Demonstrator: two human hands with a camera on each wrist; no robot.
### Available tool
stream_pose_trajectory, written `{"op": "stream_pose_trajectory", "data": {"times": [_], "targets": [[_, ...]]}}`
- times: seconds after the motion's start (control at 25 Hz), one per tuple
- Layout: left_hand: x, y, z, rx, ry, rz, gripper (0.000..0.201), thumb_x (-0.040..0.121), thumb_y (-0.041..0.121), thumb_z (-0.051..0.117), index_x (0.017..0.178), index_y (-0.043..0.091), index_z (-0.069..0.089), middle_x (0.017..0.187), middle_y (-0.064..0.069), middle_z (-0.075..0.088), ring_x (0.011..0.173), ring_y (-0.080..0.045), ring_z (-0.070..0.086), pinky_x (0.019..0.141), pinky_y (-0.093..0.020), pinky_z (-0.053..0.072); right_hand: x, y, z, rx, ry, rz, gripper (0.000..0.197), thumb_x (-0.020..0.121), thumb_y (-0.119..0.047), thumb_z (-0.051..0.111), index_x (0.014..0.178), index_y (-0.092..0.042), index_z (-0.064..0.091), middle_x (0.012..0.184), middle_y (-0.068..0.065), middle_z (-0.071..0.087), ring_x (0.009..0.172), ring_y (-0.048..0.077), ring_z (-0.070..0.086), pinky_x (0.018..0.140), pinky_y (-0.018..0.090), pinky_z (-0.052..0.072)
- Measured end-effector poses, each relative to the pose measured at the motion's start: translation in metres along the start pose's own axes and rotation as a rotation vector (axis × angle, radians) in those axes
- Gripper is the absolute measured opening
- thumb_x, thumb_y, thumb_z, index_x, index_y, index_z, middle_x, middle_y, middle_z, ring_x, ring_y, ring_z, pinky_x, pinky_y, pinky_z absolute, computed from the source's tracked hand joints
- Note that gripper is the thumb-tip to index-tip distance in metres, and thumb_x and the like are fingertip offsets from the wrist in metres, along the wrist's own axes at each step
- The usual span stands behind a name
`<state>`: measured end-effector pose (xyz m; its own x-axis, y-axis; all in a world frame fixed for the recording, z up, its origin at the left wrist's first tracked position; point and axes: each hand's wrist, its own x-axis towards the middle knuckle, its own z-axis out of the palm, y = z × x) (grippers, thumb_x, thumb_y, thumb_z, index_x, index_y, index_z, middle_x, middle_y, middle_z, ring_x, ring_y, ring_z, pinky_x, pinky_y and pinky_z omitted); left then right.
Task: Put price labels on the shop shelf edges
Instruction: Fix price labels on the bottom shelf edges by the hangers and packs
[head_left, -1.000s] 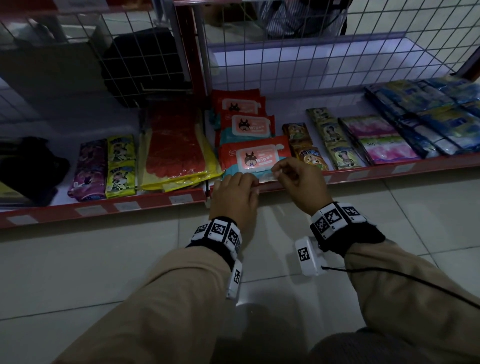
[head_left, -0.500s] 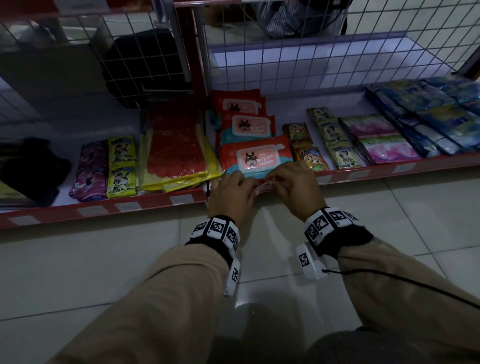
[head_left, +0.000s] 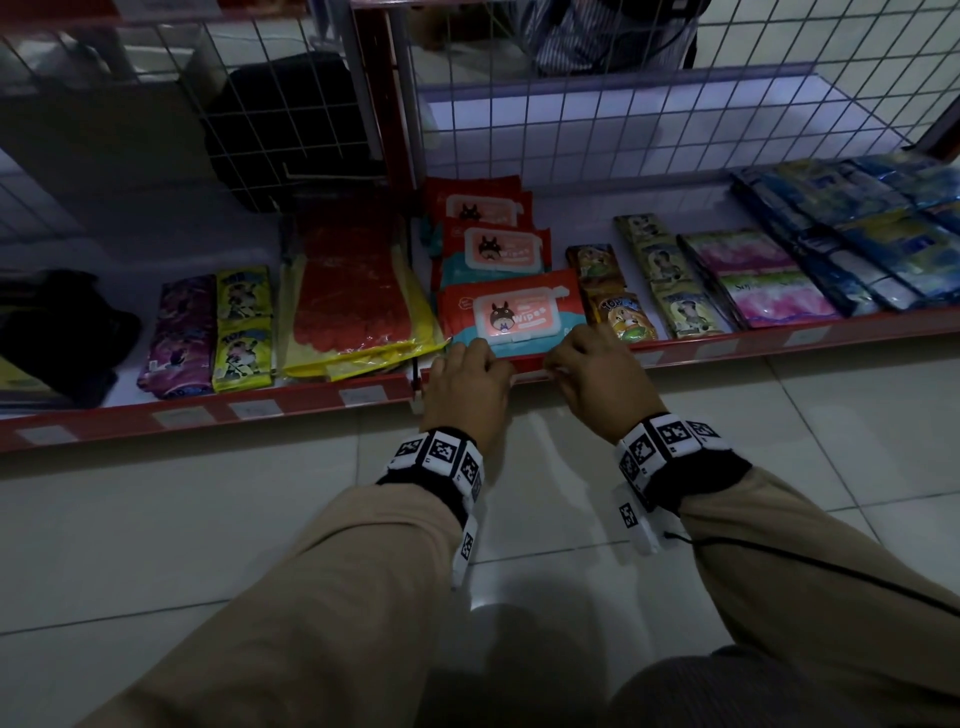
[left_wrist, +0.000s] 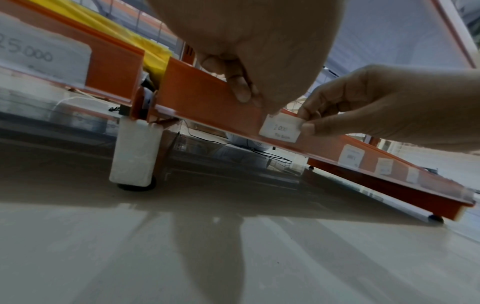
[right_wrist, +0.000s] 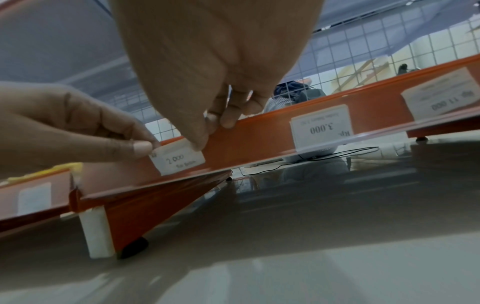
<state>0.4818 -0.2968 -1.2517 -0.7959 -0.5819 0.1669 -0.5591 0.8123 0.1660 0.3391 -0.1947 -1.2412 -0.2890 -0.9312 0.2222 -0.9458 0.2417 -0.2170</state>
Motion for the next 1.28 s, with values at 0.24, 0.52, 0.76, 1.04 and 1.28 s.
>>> {"op": "stream_pose_trajectory", "data": {"times": [0.24, 0.52, 0.76, 1.04, 1.28], "targets": [[-0.002, 0.0, 0.001, -0.014, -0.023, 0.001, 0.027, 0.098, 0.027, 0.044, 0.115, 0.015, 0.061, 0.11, -0.008, 0.051, 0.105, -0.027, 0.042, 0.088, -0.036, 0.034, -0.002, 0.001, 0.001, -0.031, -0.039, 0.006, 0.019, 0.092, -0.017, 0.056, 0.108, -0.01, 0.064, 0.108, 0.013, 0.057, 0.104, 0.031, 0.048, 0.081, 0.043, 0.048], [-0.002, -0.002, -0.001, -0.052, 0.003, -0.005, 0.022, 0.096, 0.022, 0.049, 0.111, 0.012, 0.062, 0.107, -0.01, 0.053, 0.102, -0.029, 0.046, 0.086, -0.04, 0.038, -0.003, 0.002, 0.004, -0.011, 0.027, -0.011, 0.015, 0.089, -0.012, 0.059, 0.103, -0.007, 0.064, 0.101, 0.015, 0.059, 0.096, 0.033, 0.05, 0.073, 0.044, 0.048], [-0.003, -0.003, -0.001, -0.037, 0.012, 0.004, 0.023, 0.093, 0.022, 0.053, 0.112, 0.016, 0.065, 0.106, -0.009, 0.056, 0.102, -0.029, 0.048, 0.083, -0.038, 0.035, -0.005, 0.001, 0.006, 0.049, 0.044, 0.026, 0.016, 0.087, -0.009, 0.061, 0.102, -0.007, 0.065, 0.102, 0.014, 0.06, 0.099, 0.033, 0.049, 0.077, 0.043, 0.047], [-0.006, -0.004, -0.008, -0.057, 0.009, -0.008, 0.025, 0.093, 0.021, 0.049, 0.114, 0.019, 0.062, 0.112, -0.005, 0.057, 0.106, -0.027, 0.048, 0.088, -0.036, 0.033, -0.007, 0.001, 0.004, 0.137, 0.06, 0.079, 0.019, 0.083, -0.007, 0.061, 0.102, -0.007, 0.064, 0.104, 0.014, 0.059, 0.102, 0.032, 0.048, 0.079, 0.041, 0.046], [-0.004, 0.004, -0.018, 0.036, 0.006, -0.054, 0.026, 0.091, 0.027, 0.05, 0.11, 0.023, 0.066, 0.111, -0.001, 0.055, 0.109, -0.025, 0.044, 0.089, -0.039, 0.037, -0.018, 0.004, 0.001, 0.137, 0.073, 0.079, 0.029, 0.08, -0.008, 0.064, 0.109, -0.011, 0.065, 0.109, 0.015, 0.056, 0.105, 0.033, 0.048, 0.083, 0.039, 0.045]]}}
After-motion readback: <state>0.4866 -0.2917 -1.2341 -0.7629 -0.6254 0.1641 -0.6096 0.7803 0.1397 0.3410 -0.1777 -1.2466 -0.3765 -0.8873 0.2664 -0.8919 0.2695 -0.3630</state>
